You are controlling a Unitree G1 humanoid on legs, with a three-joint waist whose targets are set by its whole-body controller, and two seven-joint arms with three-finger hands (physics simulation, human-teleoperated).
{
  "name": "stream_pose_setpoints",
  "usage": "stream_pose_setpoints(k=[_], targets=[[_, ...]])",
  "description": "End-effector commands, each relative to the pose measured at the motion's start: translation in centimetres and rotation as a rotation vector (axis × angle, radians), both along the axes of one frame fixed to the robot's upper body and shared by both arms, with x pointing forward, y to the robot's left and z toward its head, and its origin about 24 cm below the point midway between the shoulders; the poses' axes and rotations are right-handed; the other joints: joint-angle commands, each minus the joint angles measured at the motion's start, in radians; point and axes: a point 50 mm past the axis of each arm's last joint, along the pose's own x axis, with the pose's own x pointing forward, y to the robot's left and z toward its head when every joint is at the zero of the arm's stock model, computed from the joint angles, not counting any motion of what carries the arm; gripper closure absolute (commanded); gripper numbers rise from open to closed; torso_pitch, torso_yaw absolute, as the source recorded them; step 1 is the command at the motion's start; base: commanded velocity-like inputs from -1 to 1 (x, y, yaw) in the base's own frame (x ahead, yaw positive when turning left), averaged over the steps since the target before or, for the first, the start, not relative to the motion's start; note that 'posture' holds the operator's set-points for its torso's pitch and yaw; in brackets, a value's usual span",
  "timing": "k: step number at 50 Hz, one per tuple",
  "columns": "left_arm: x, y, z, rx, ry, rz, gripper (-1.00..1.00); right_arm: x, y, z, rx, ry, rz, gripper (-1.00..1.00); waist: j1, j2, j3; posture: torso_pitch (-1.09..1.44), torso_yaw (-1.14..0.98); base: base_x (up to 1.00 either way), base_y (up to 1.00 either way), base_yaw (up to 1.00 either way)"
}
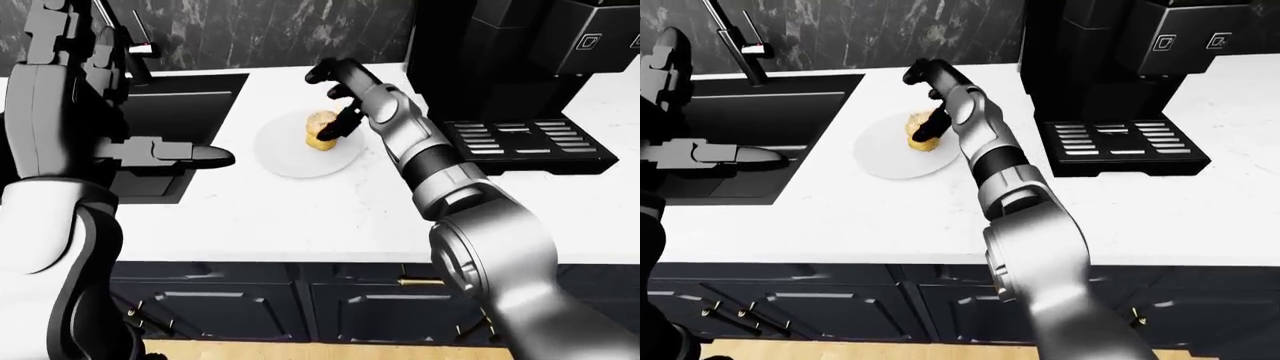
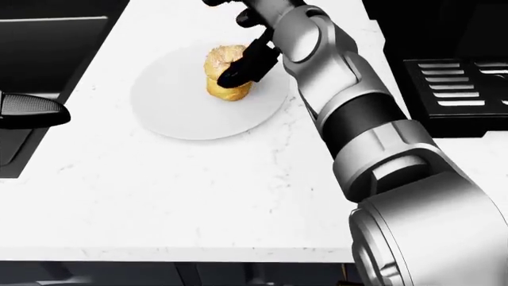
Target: Place the pastries on the plates.
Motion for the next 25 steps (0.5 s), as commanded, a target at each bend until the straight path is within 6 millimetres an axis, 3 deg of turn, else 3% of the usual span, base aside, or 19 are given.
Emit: stream_pose_setpoints(k=[1,2,3,7,14,19,25], targets=[[-0.6,0.0,1.1,0.015,-0.07,0.008,-1.0,-0.2,0.4,3.0,0.019,-0.105,0.019,-0.55,0.0,0.004,-0.028,0.0,0.0,0.0,0.0,0.0],[-0.7,0.1,1.1,0.013,-0.07,0.01,-1.0,-0.2,0.4,3.0,0.017,-0.104,0.019,-0.59,0.0,0.005,-0.028,0.0,0.0,0.0,0.0,0.0],[-0.6,0.1,1.1,0.013,-0.07,0.011,-1.0,-0.2,0.4,3.0,0.019,-0.105,0.019,-0.76,0.0,0.005,-0.028,0.0,0.0,0.0,0.0,0.0],[-0.7,0.1,1.1,0.012,-0.07,0.01,-1.0,-0.2,0.4,3.0,0.023,-0.104,0.019,-1.0,0.0,0.005,-0.028,0.0,0.0,0.0,0.0,0.0],[-0.7,0.1,1.1,0.012,-0.069,0.008,-1.0,-0.4,0.3,4.2,0.063,-0.122,0.026,-1.0,0.0,0.005,-0.027,0.0,0.0,0.0,0.0,0.0],[-0.5,0.0,1.0,0.015,-0.064,0.009,-1.0,-0.5,-0.8,5.6,0.122,-0.143,0.011,-1.0,0.002,0.003,-0.025,0.0,0.0,0.0,0.0,0.0],[-0.1,-0.3,1.0,0.017,-0.061,-0.001,-1.0,-1.6,-1.8,8.6,0.279,-0.151,0.017,-1.0,0.004,-0.004,-0.025,0.0,0.0,0.0,0.0,0.0]])
